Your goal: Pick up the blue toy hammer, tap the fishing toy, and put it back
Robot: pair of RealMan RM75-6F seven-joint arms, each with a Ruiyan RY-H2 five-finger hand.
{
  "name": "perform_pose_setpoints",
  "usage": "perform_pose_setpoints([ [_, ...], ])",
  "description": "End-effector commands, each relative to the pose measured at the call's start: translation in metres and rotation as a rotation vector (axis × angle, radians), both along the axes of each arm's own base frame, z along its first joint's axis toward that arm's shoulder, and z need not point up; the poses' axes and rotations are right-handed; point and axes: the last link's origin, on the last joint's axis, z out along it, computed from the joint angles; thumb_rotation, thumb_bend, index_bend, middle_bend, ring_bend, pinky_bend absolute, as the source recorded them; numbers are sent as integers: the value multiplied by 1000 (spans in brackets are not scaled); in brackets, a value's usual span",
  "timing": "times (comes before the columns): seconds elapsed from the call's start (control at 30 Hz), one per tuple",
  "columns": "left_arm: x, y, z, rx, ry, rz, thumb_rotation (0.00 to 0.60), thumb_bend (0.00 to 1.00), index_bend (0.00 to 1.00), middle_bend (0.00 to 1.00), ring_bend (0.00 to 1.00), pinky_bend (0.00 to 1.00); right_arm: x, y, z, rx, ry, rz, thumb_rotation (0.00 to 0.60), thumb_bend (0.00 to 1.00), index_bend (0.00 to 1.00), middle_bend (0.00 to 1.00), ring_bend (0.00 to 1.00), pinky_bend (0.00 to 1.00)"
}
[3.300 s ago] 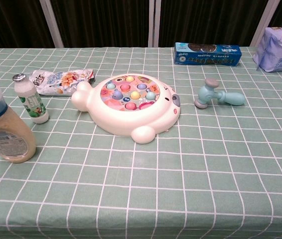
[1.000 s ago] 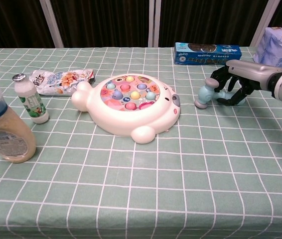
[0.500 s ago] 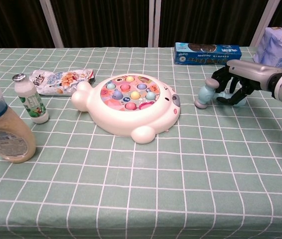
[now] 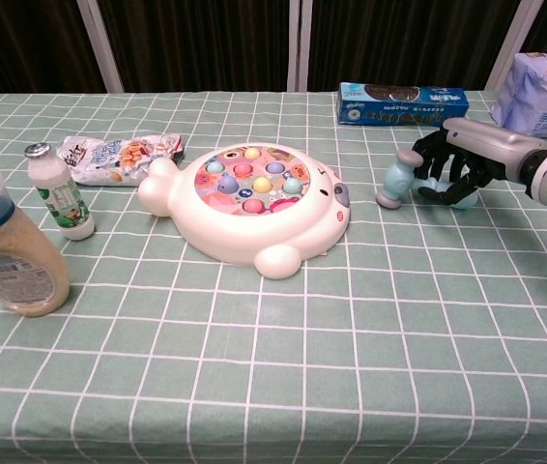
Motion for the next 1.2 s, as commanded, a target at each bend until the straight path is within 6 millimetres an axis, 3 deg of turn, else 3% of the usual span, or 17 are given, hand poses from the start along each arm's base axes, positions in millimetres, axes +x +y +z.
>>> perform_pose_setpoints([
  [0.03, 0, -1, 1, 1, 2, 1, 600, 0, 169, 88, 0, 0, -2, 1, -1, -24, -33, 14, 600, 485, 597, 575, 445, 559],
  [0.33, 3, -2, 4, 8, 6, -5, 600, 0, 169, 87, 0, 0, 11, -3, 25, -44, -26, 133, 600, 647, 675, 632, 501, 647],
  [0.53, 5, -2, 5, 7, 11, -10, 600, 0, 169, 88, 0, 0, 53, -9, 58, -7, 31, 255, 600, 678, 690, 651, 522, 690],
  [0.67, 7, -2, 5, 10, 15, -12, 600, 0, 169, 88, 0, 0, 90, -16, 66, 35, 79, 304, 600, 682, 699, 657, 528, 695],
  [0.77, 7, -2, 5, 12, 17, -9, 600, 0, 169, 88, 0, 0, 110, -22, 61, 57, 122, 328, 600, 682, 700, 658, 528, 696],
  [0.9, 7, -2, 6, 13, 19, -7, 600, 0, 169, 88, 0, 0, 133, -26, 40, 120, 164, 342, 600, 683, 706, 669, 539, 706],
  [1.2, 2, -5, 2, 6, 6, 10, 600, 0, 169, 88, 0, 0, 149, -21, 7, 188, 205, 360, 600, 694, 717, 677, 550, 721],
])
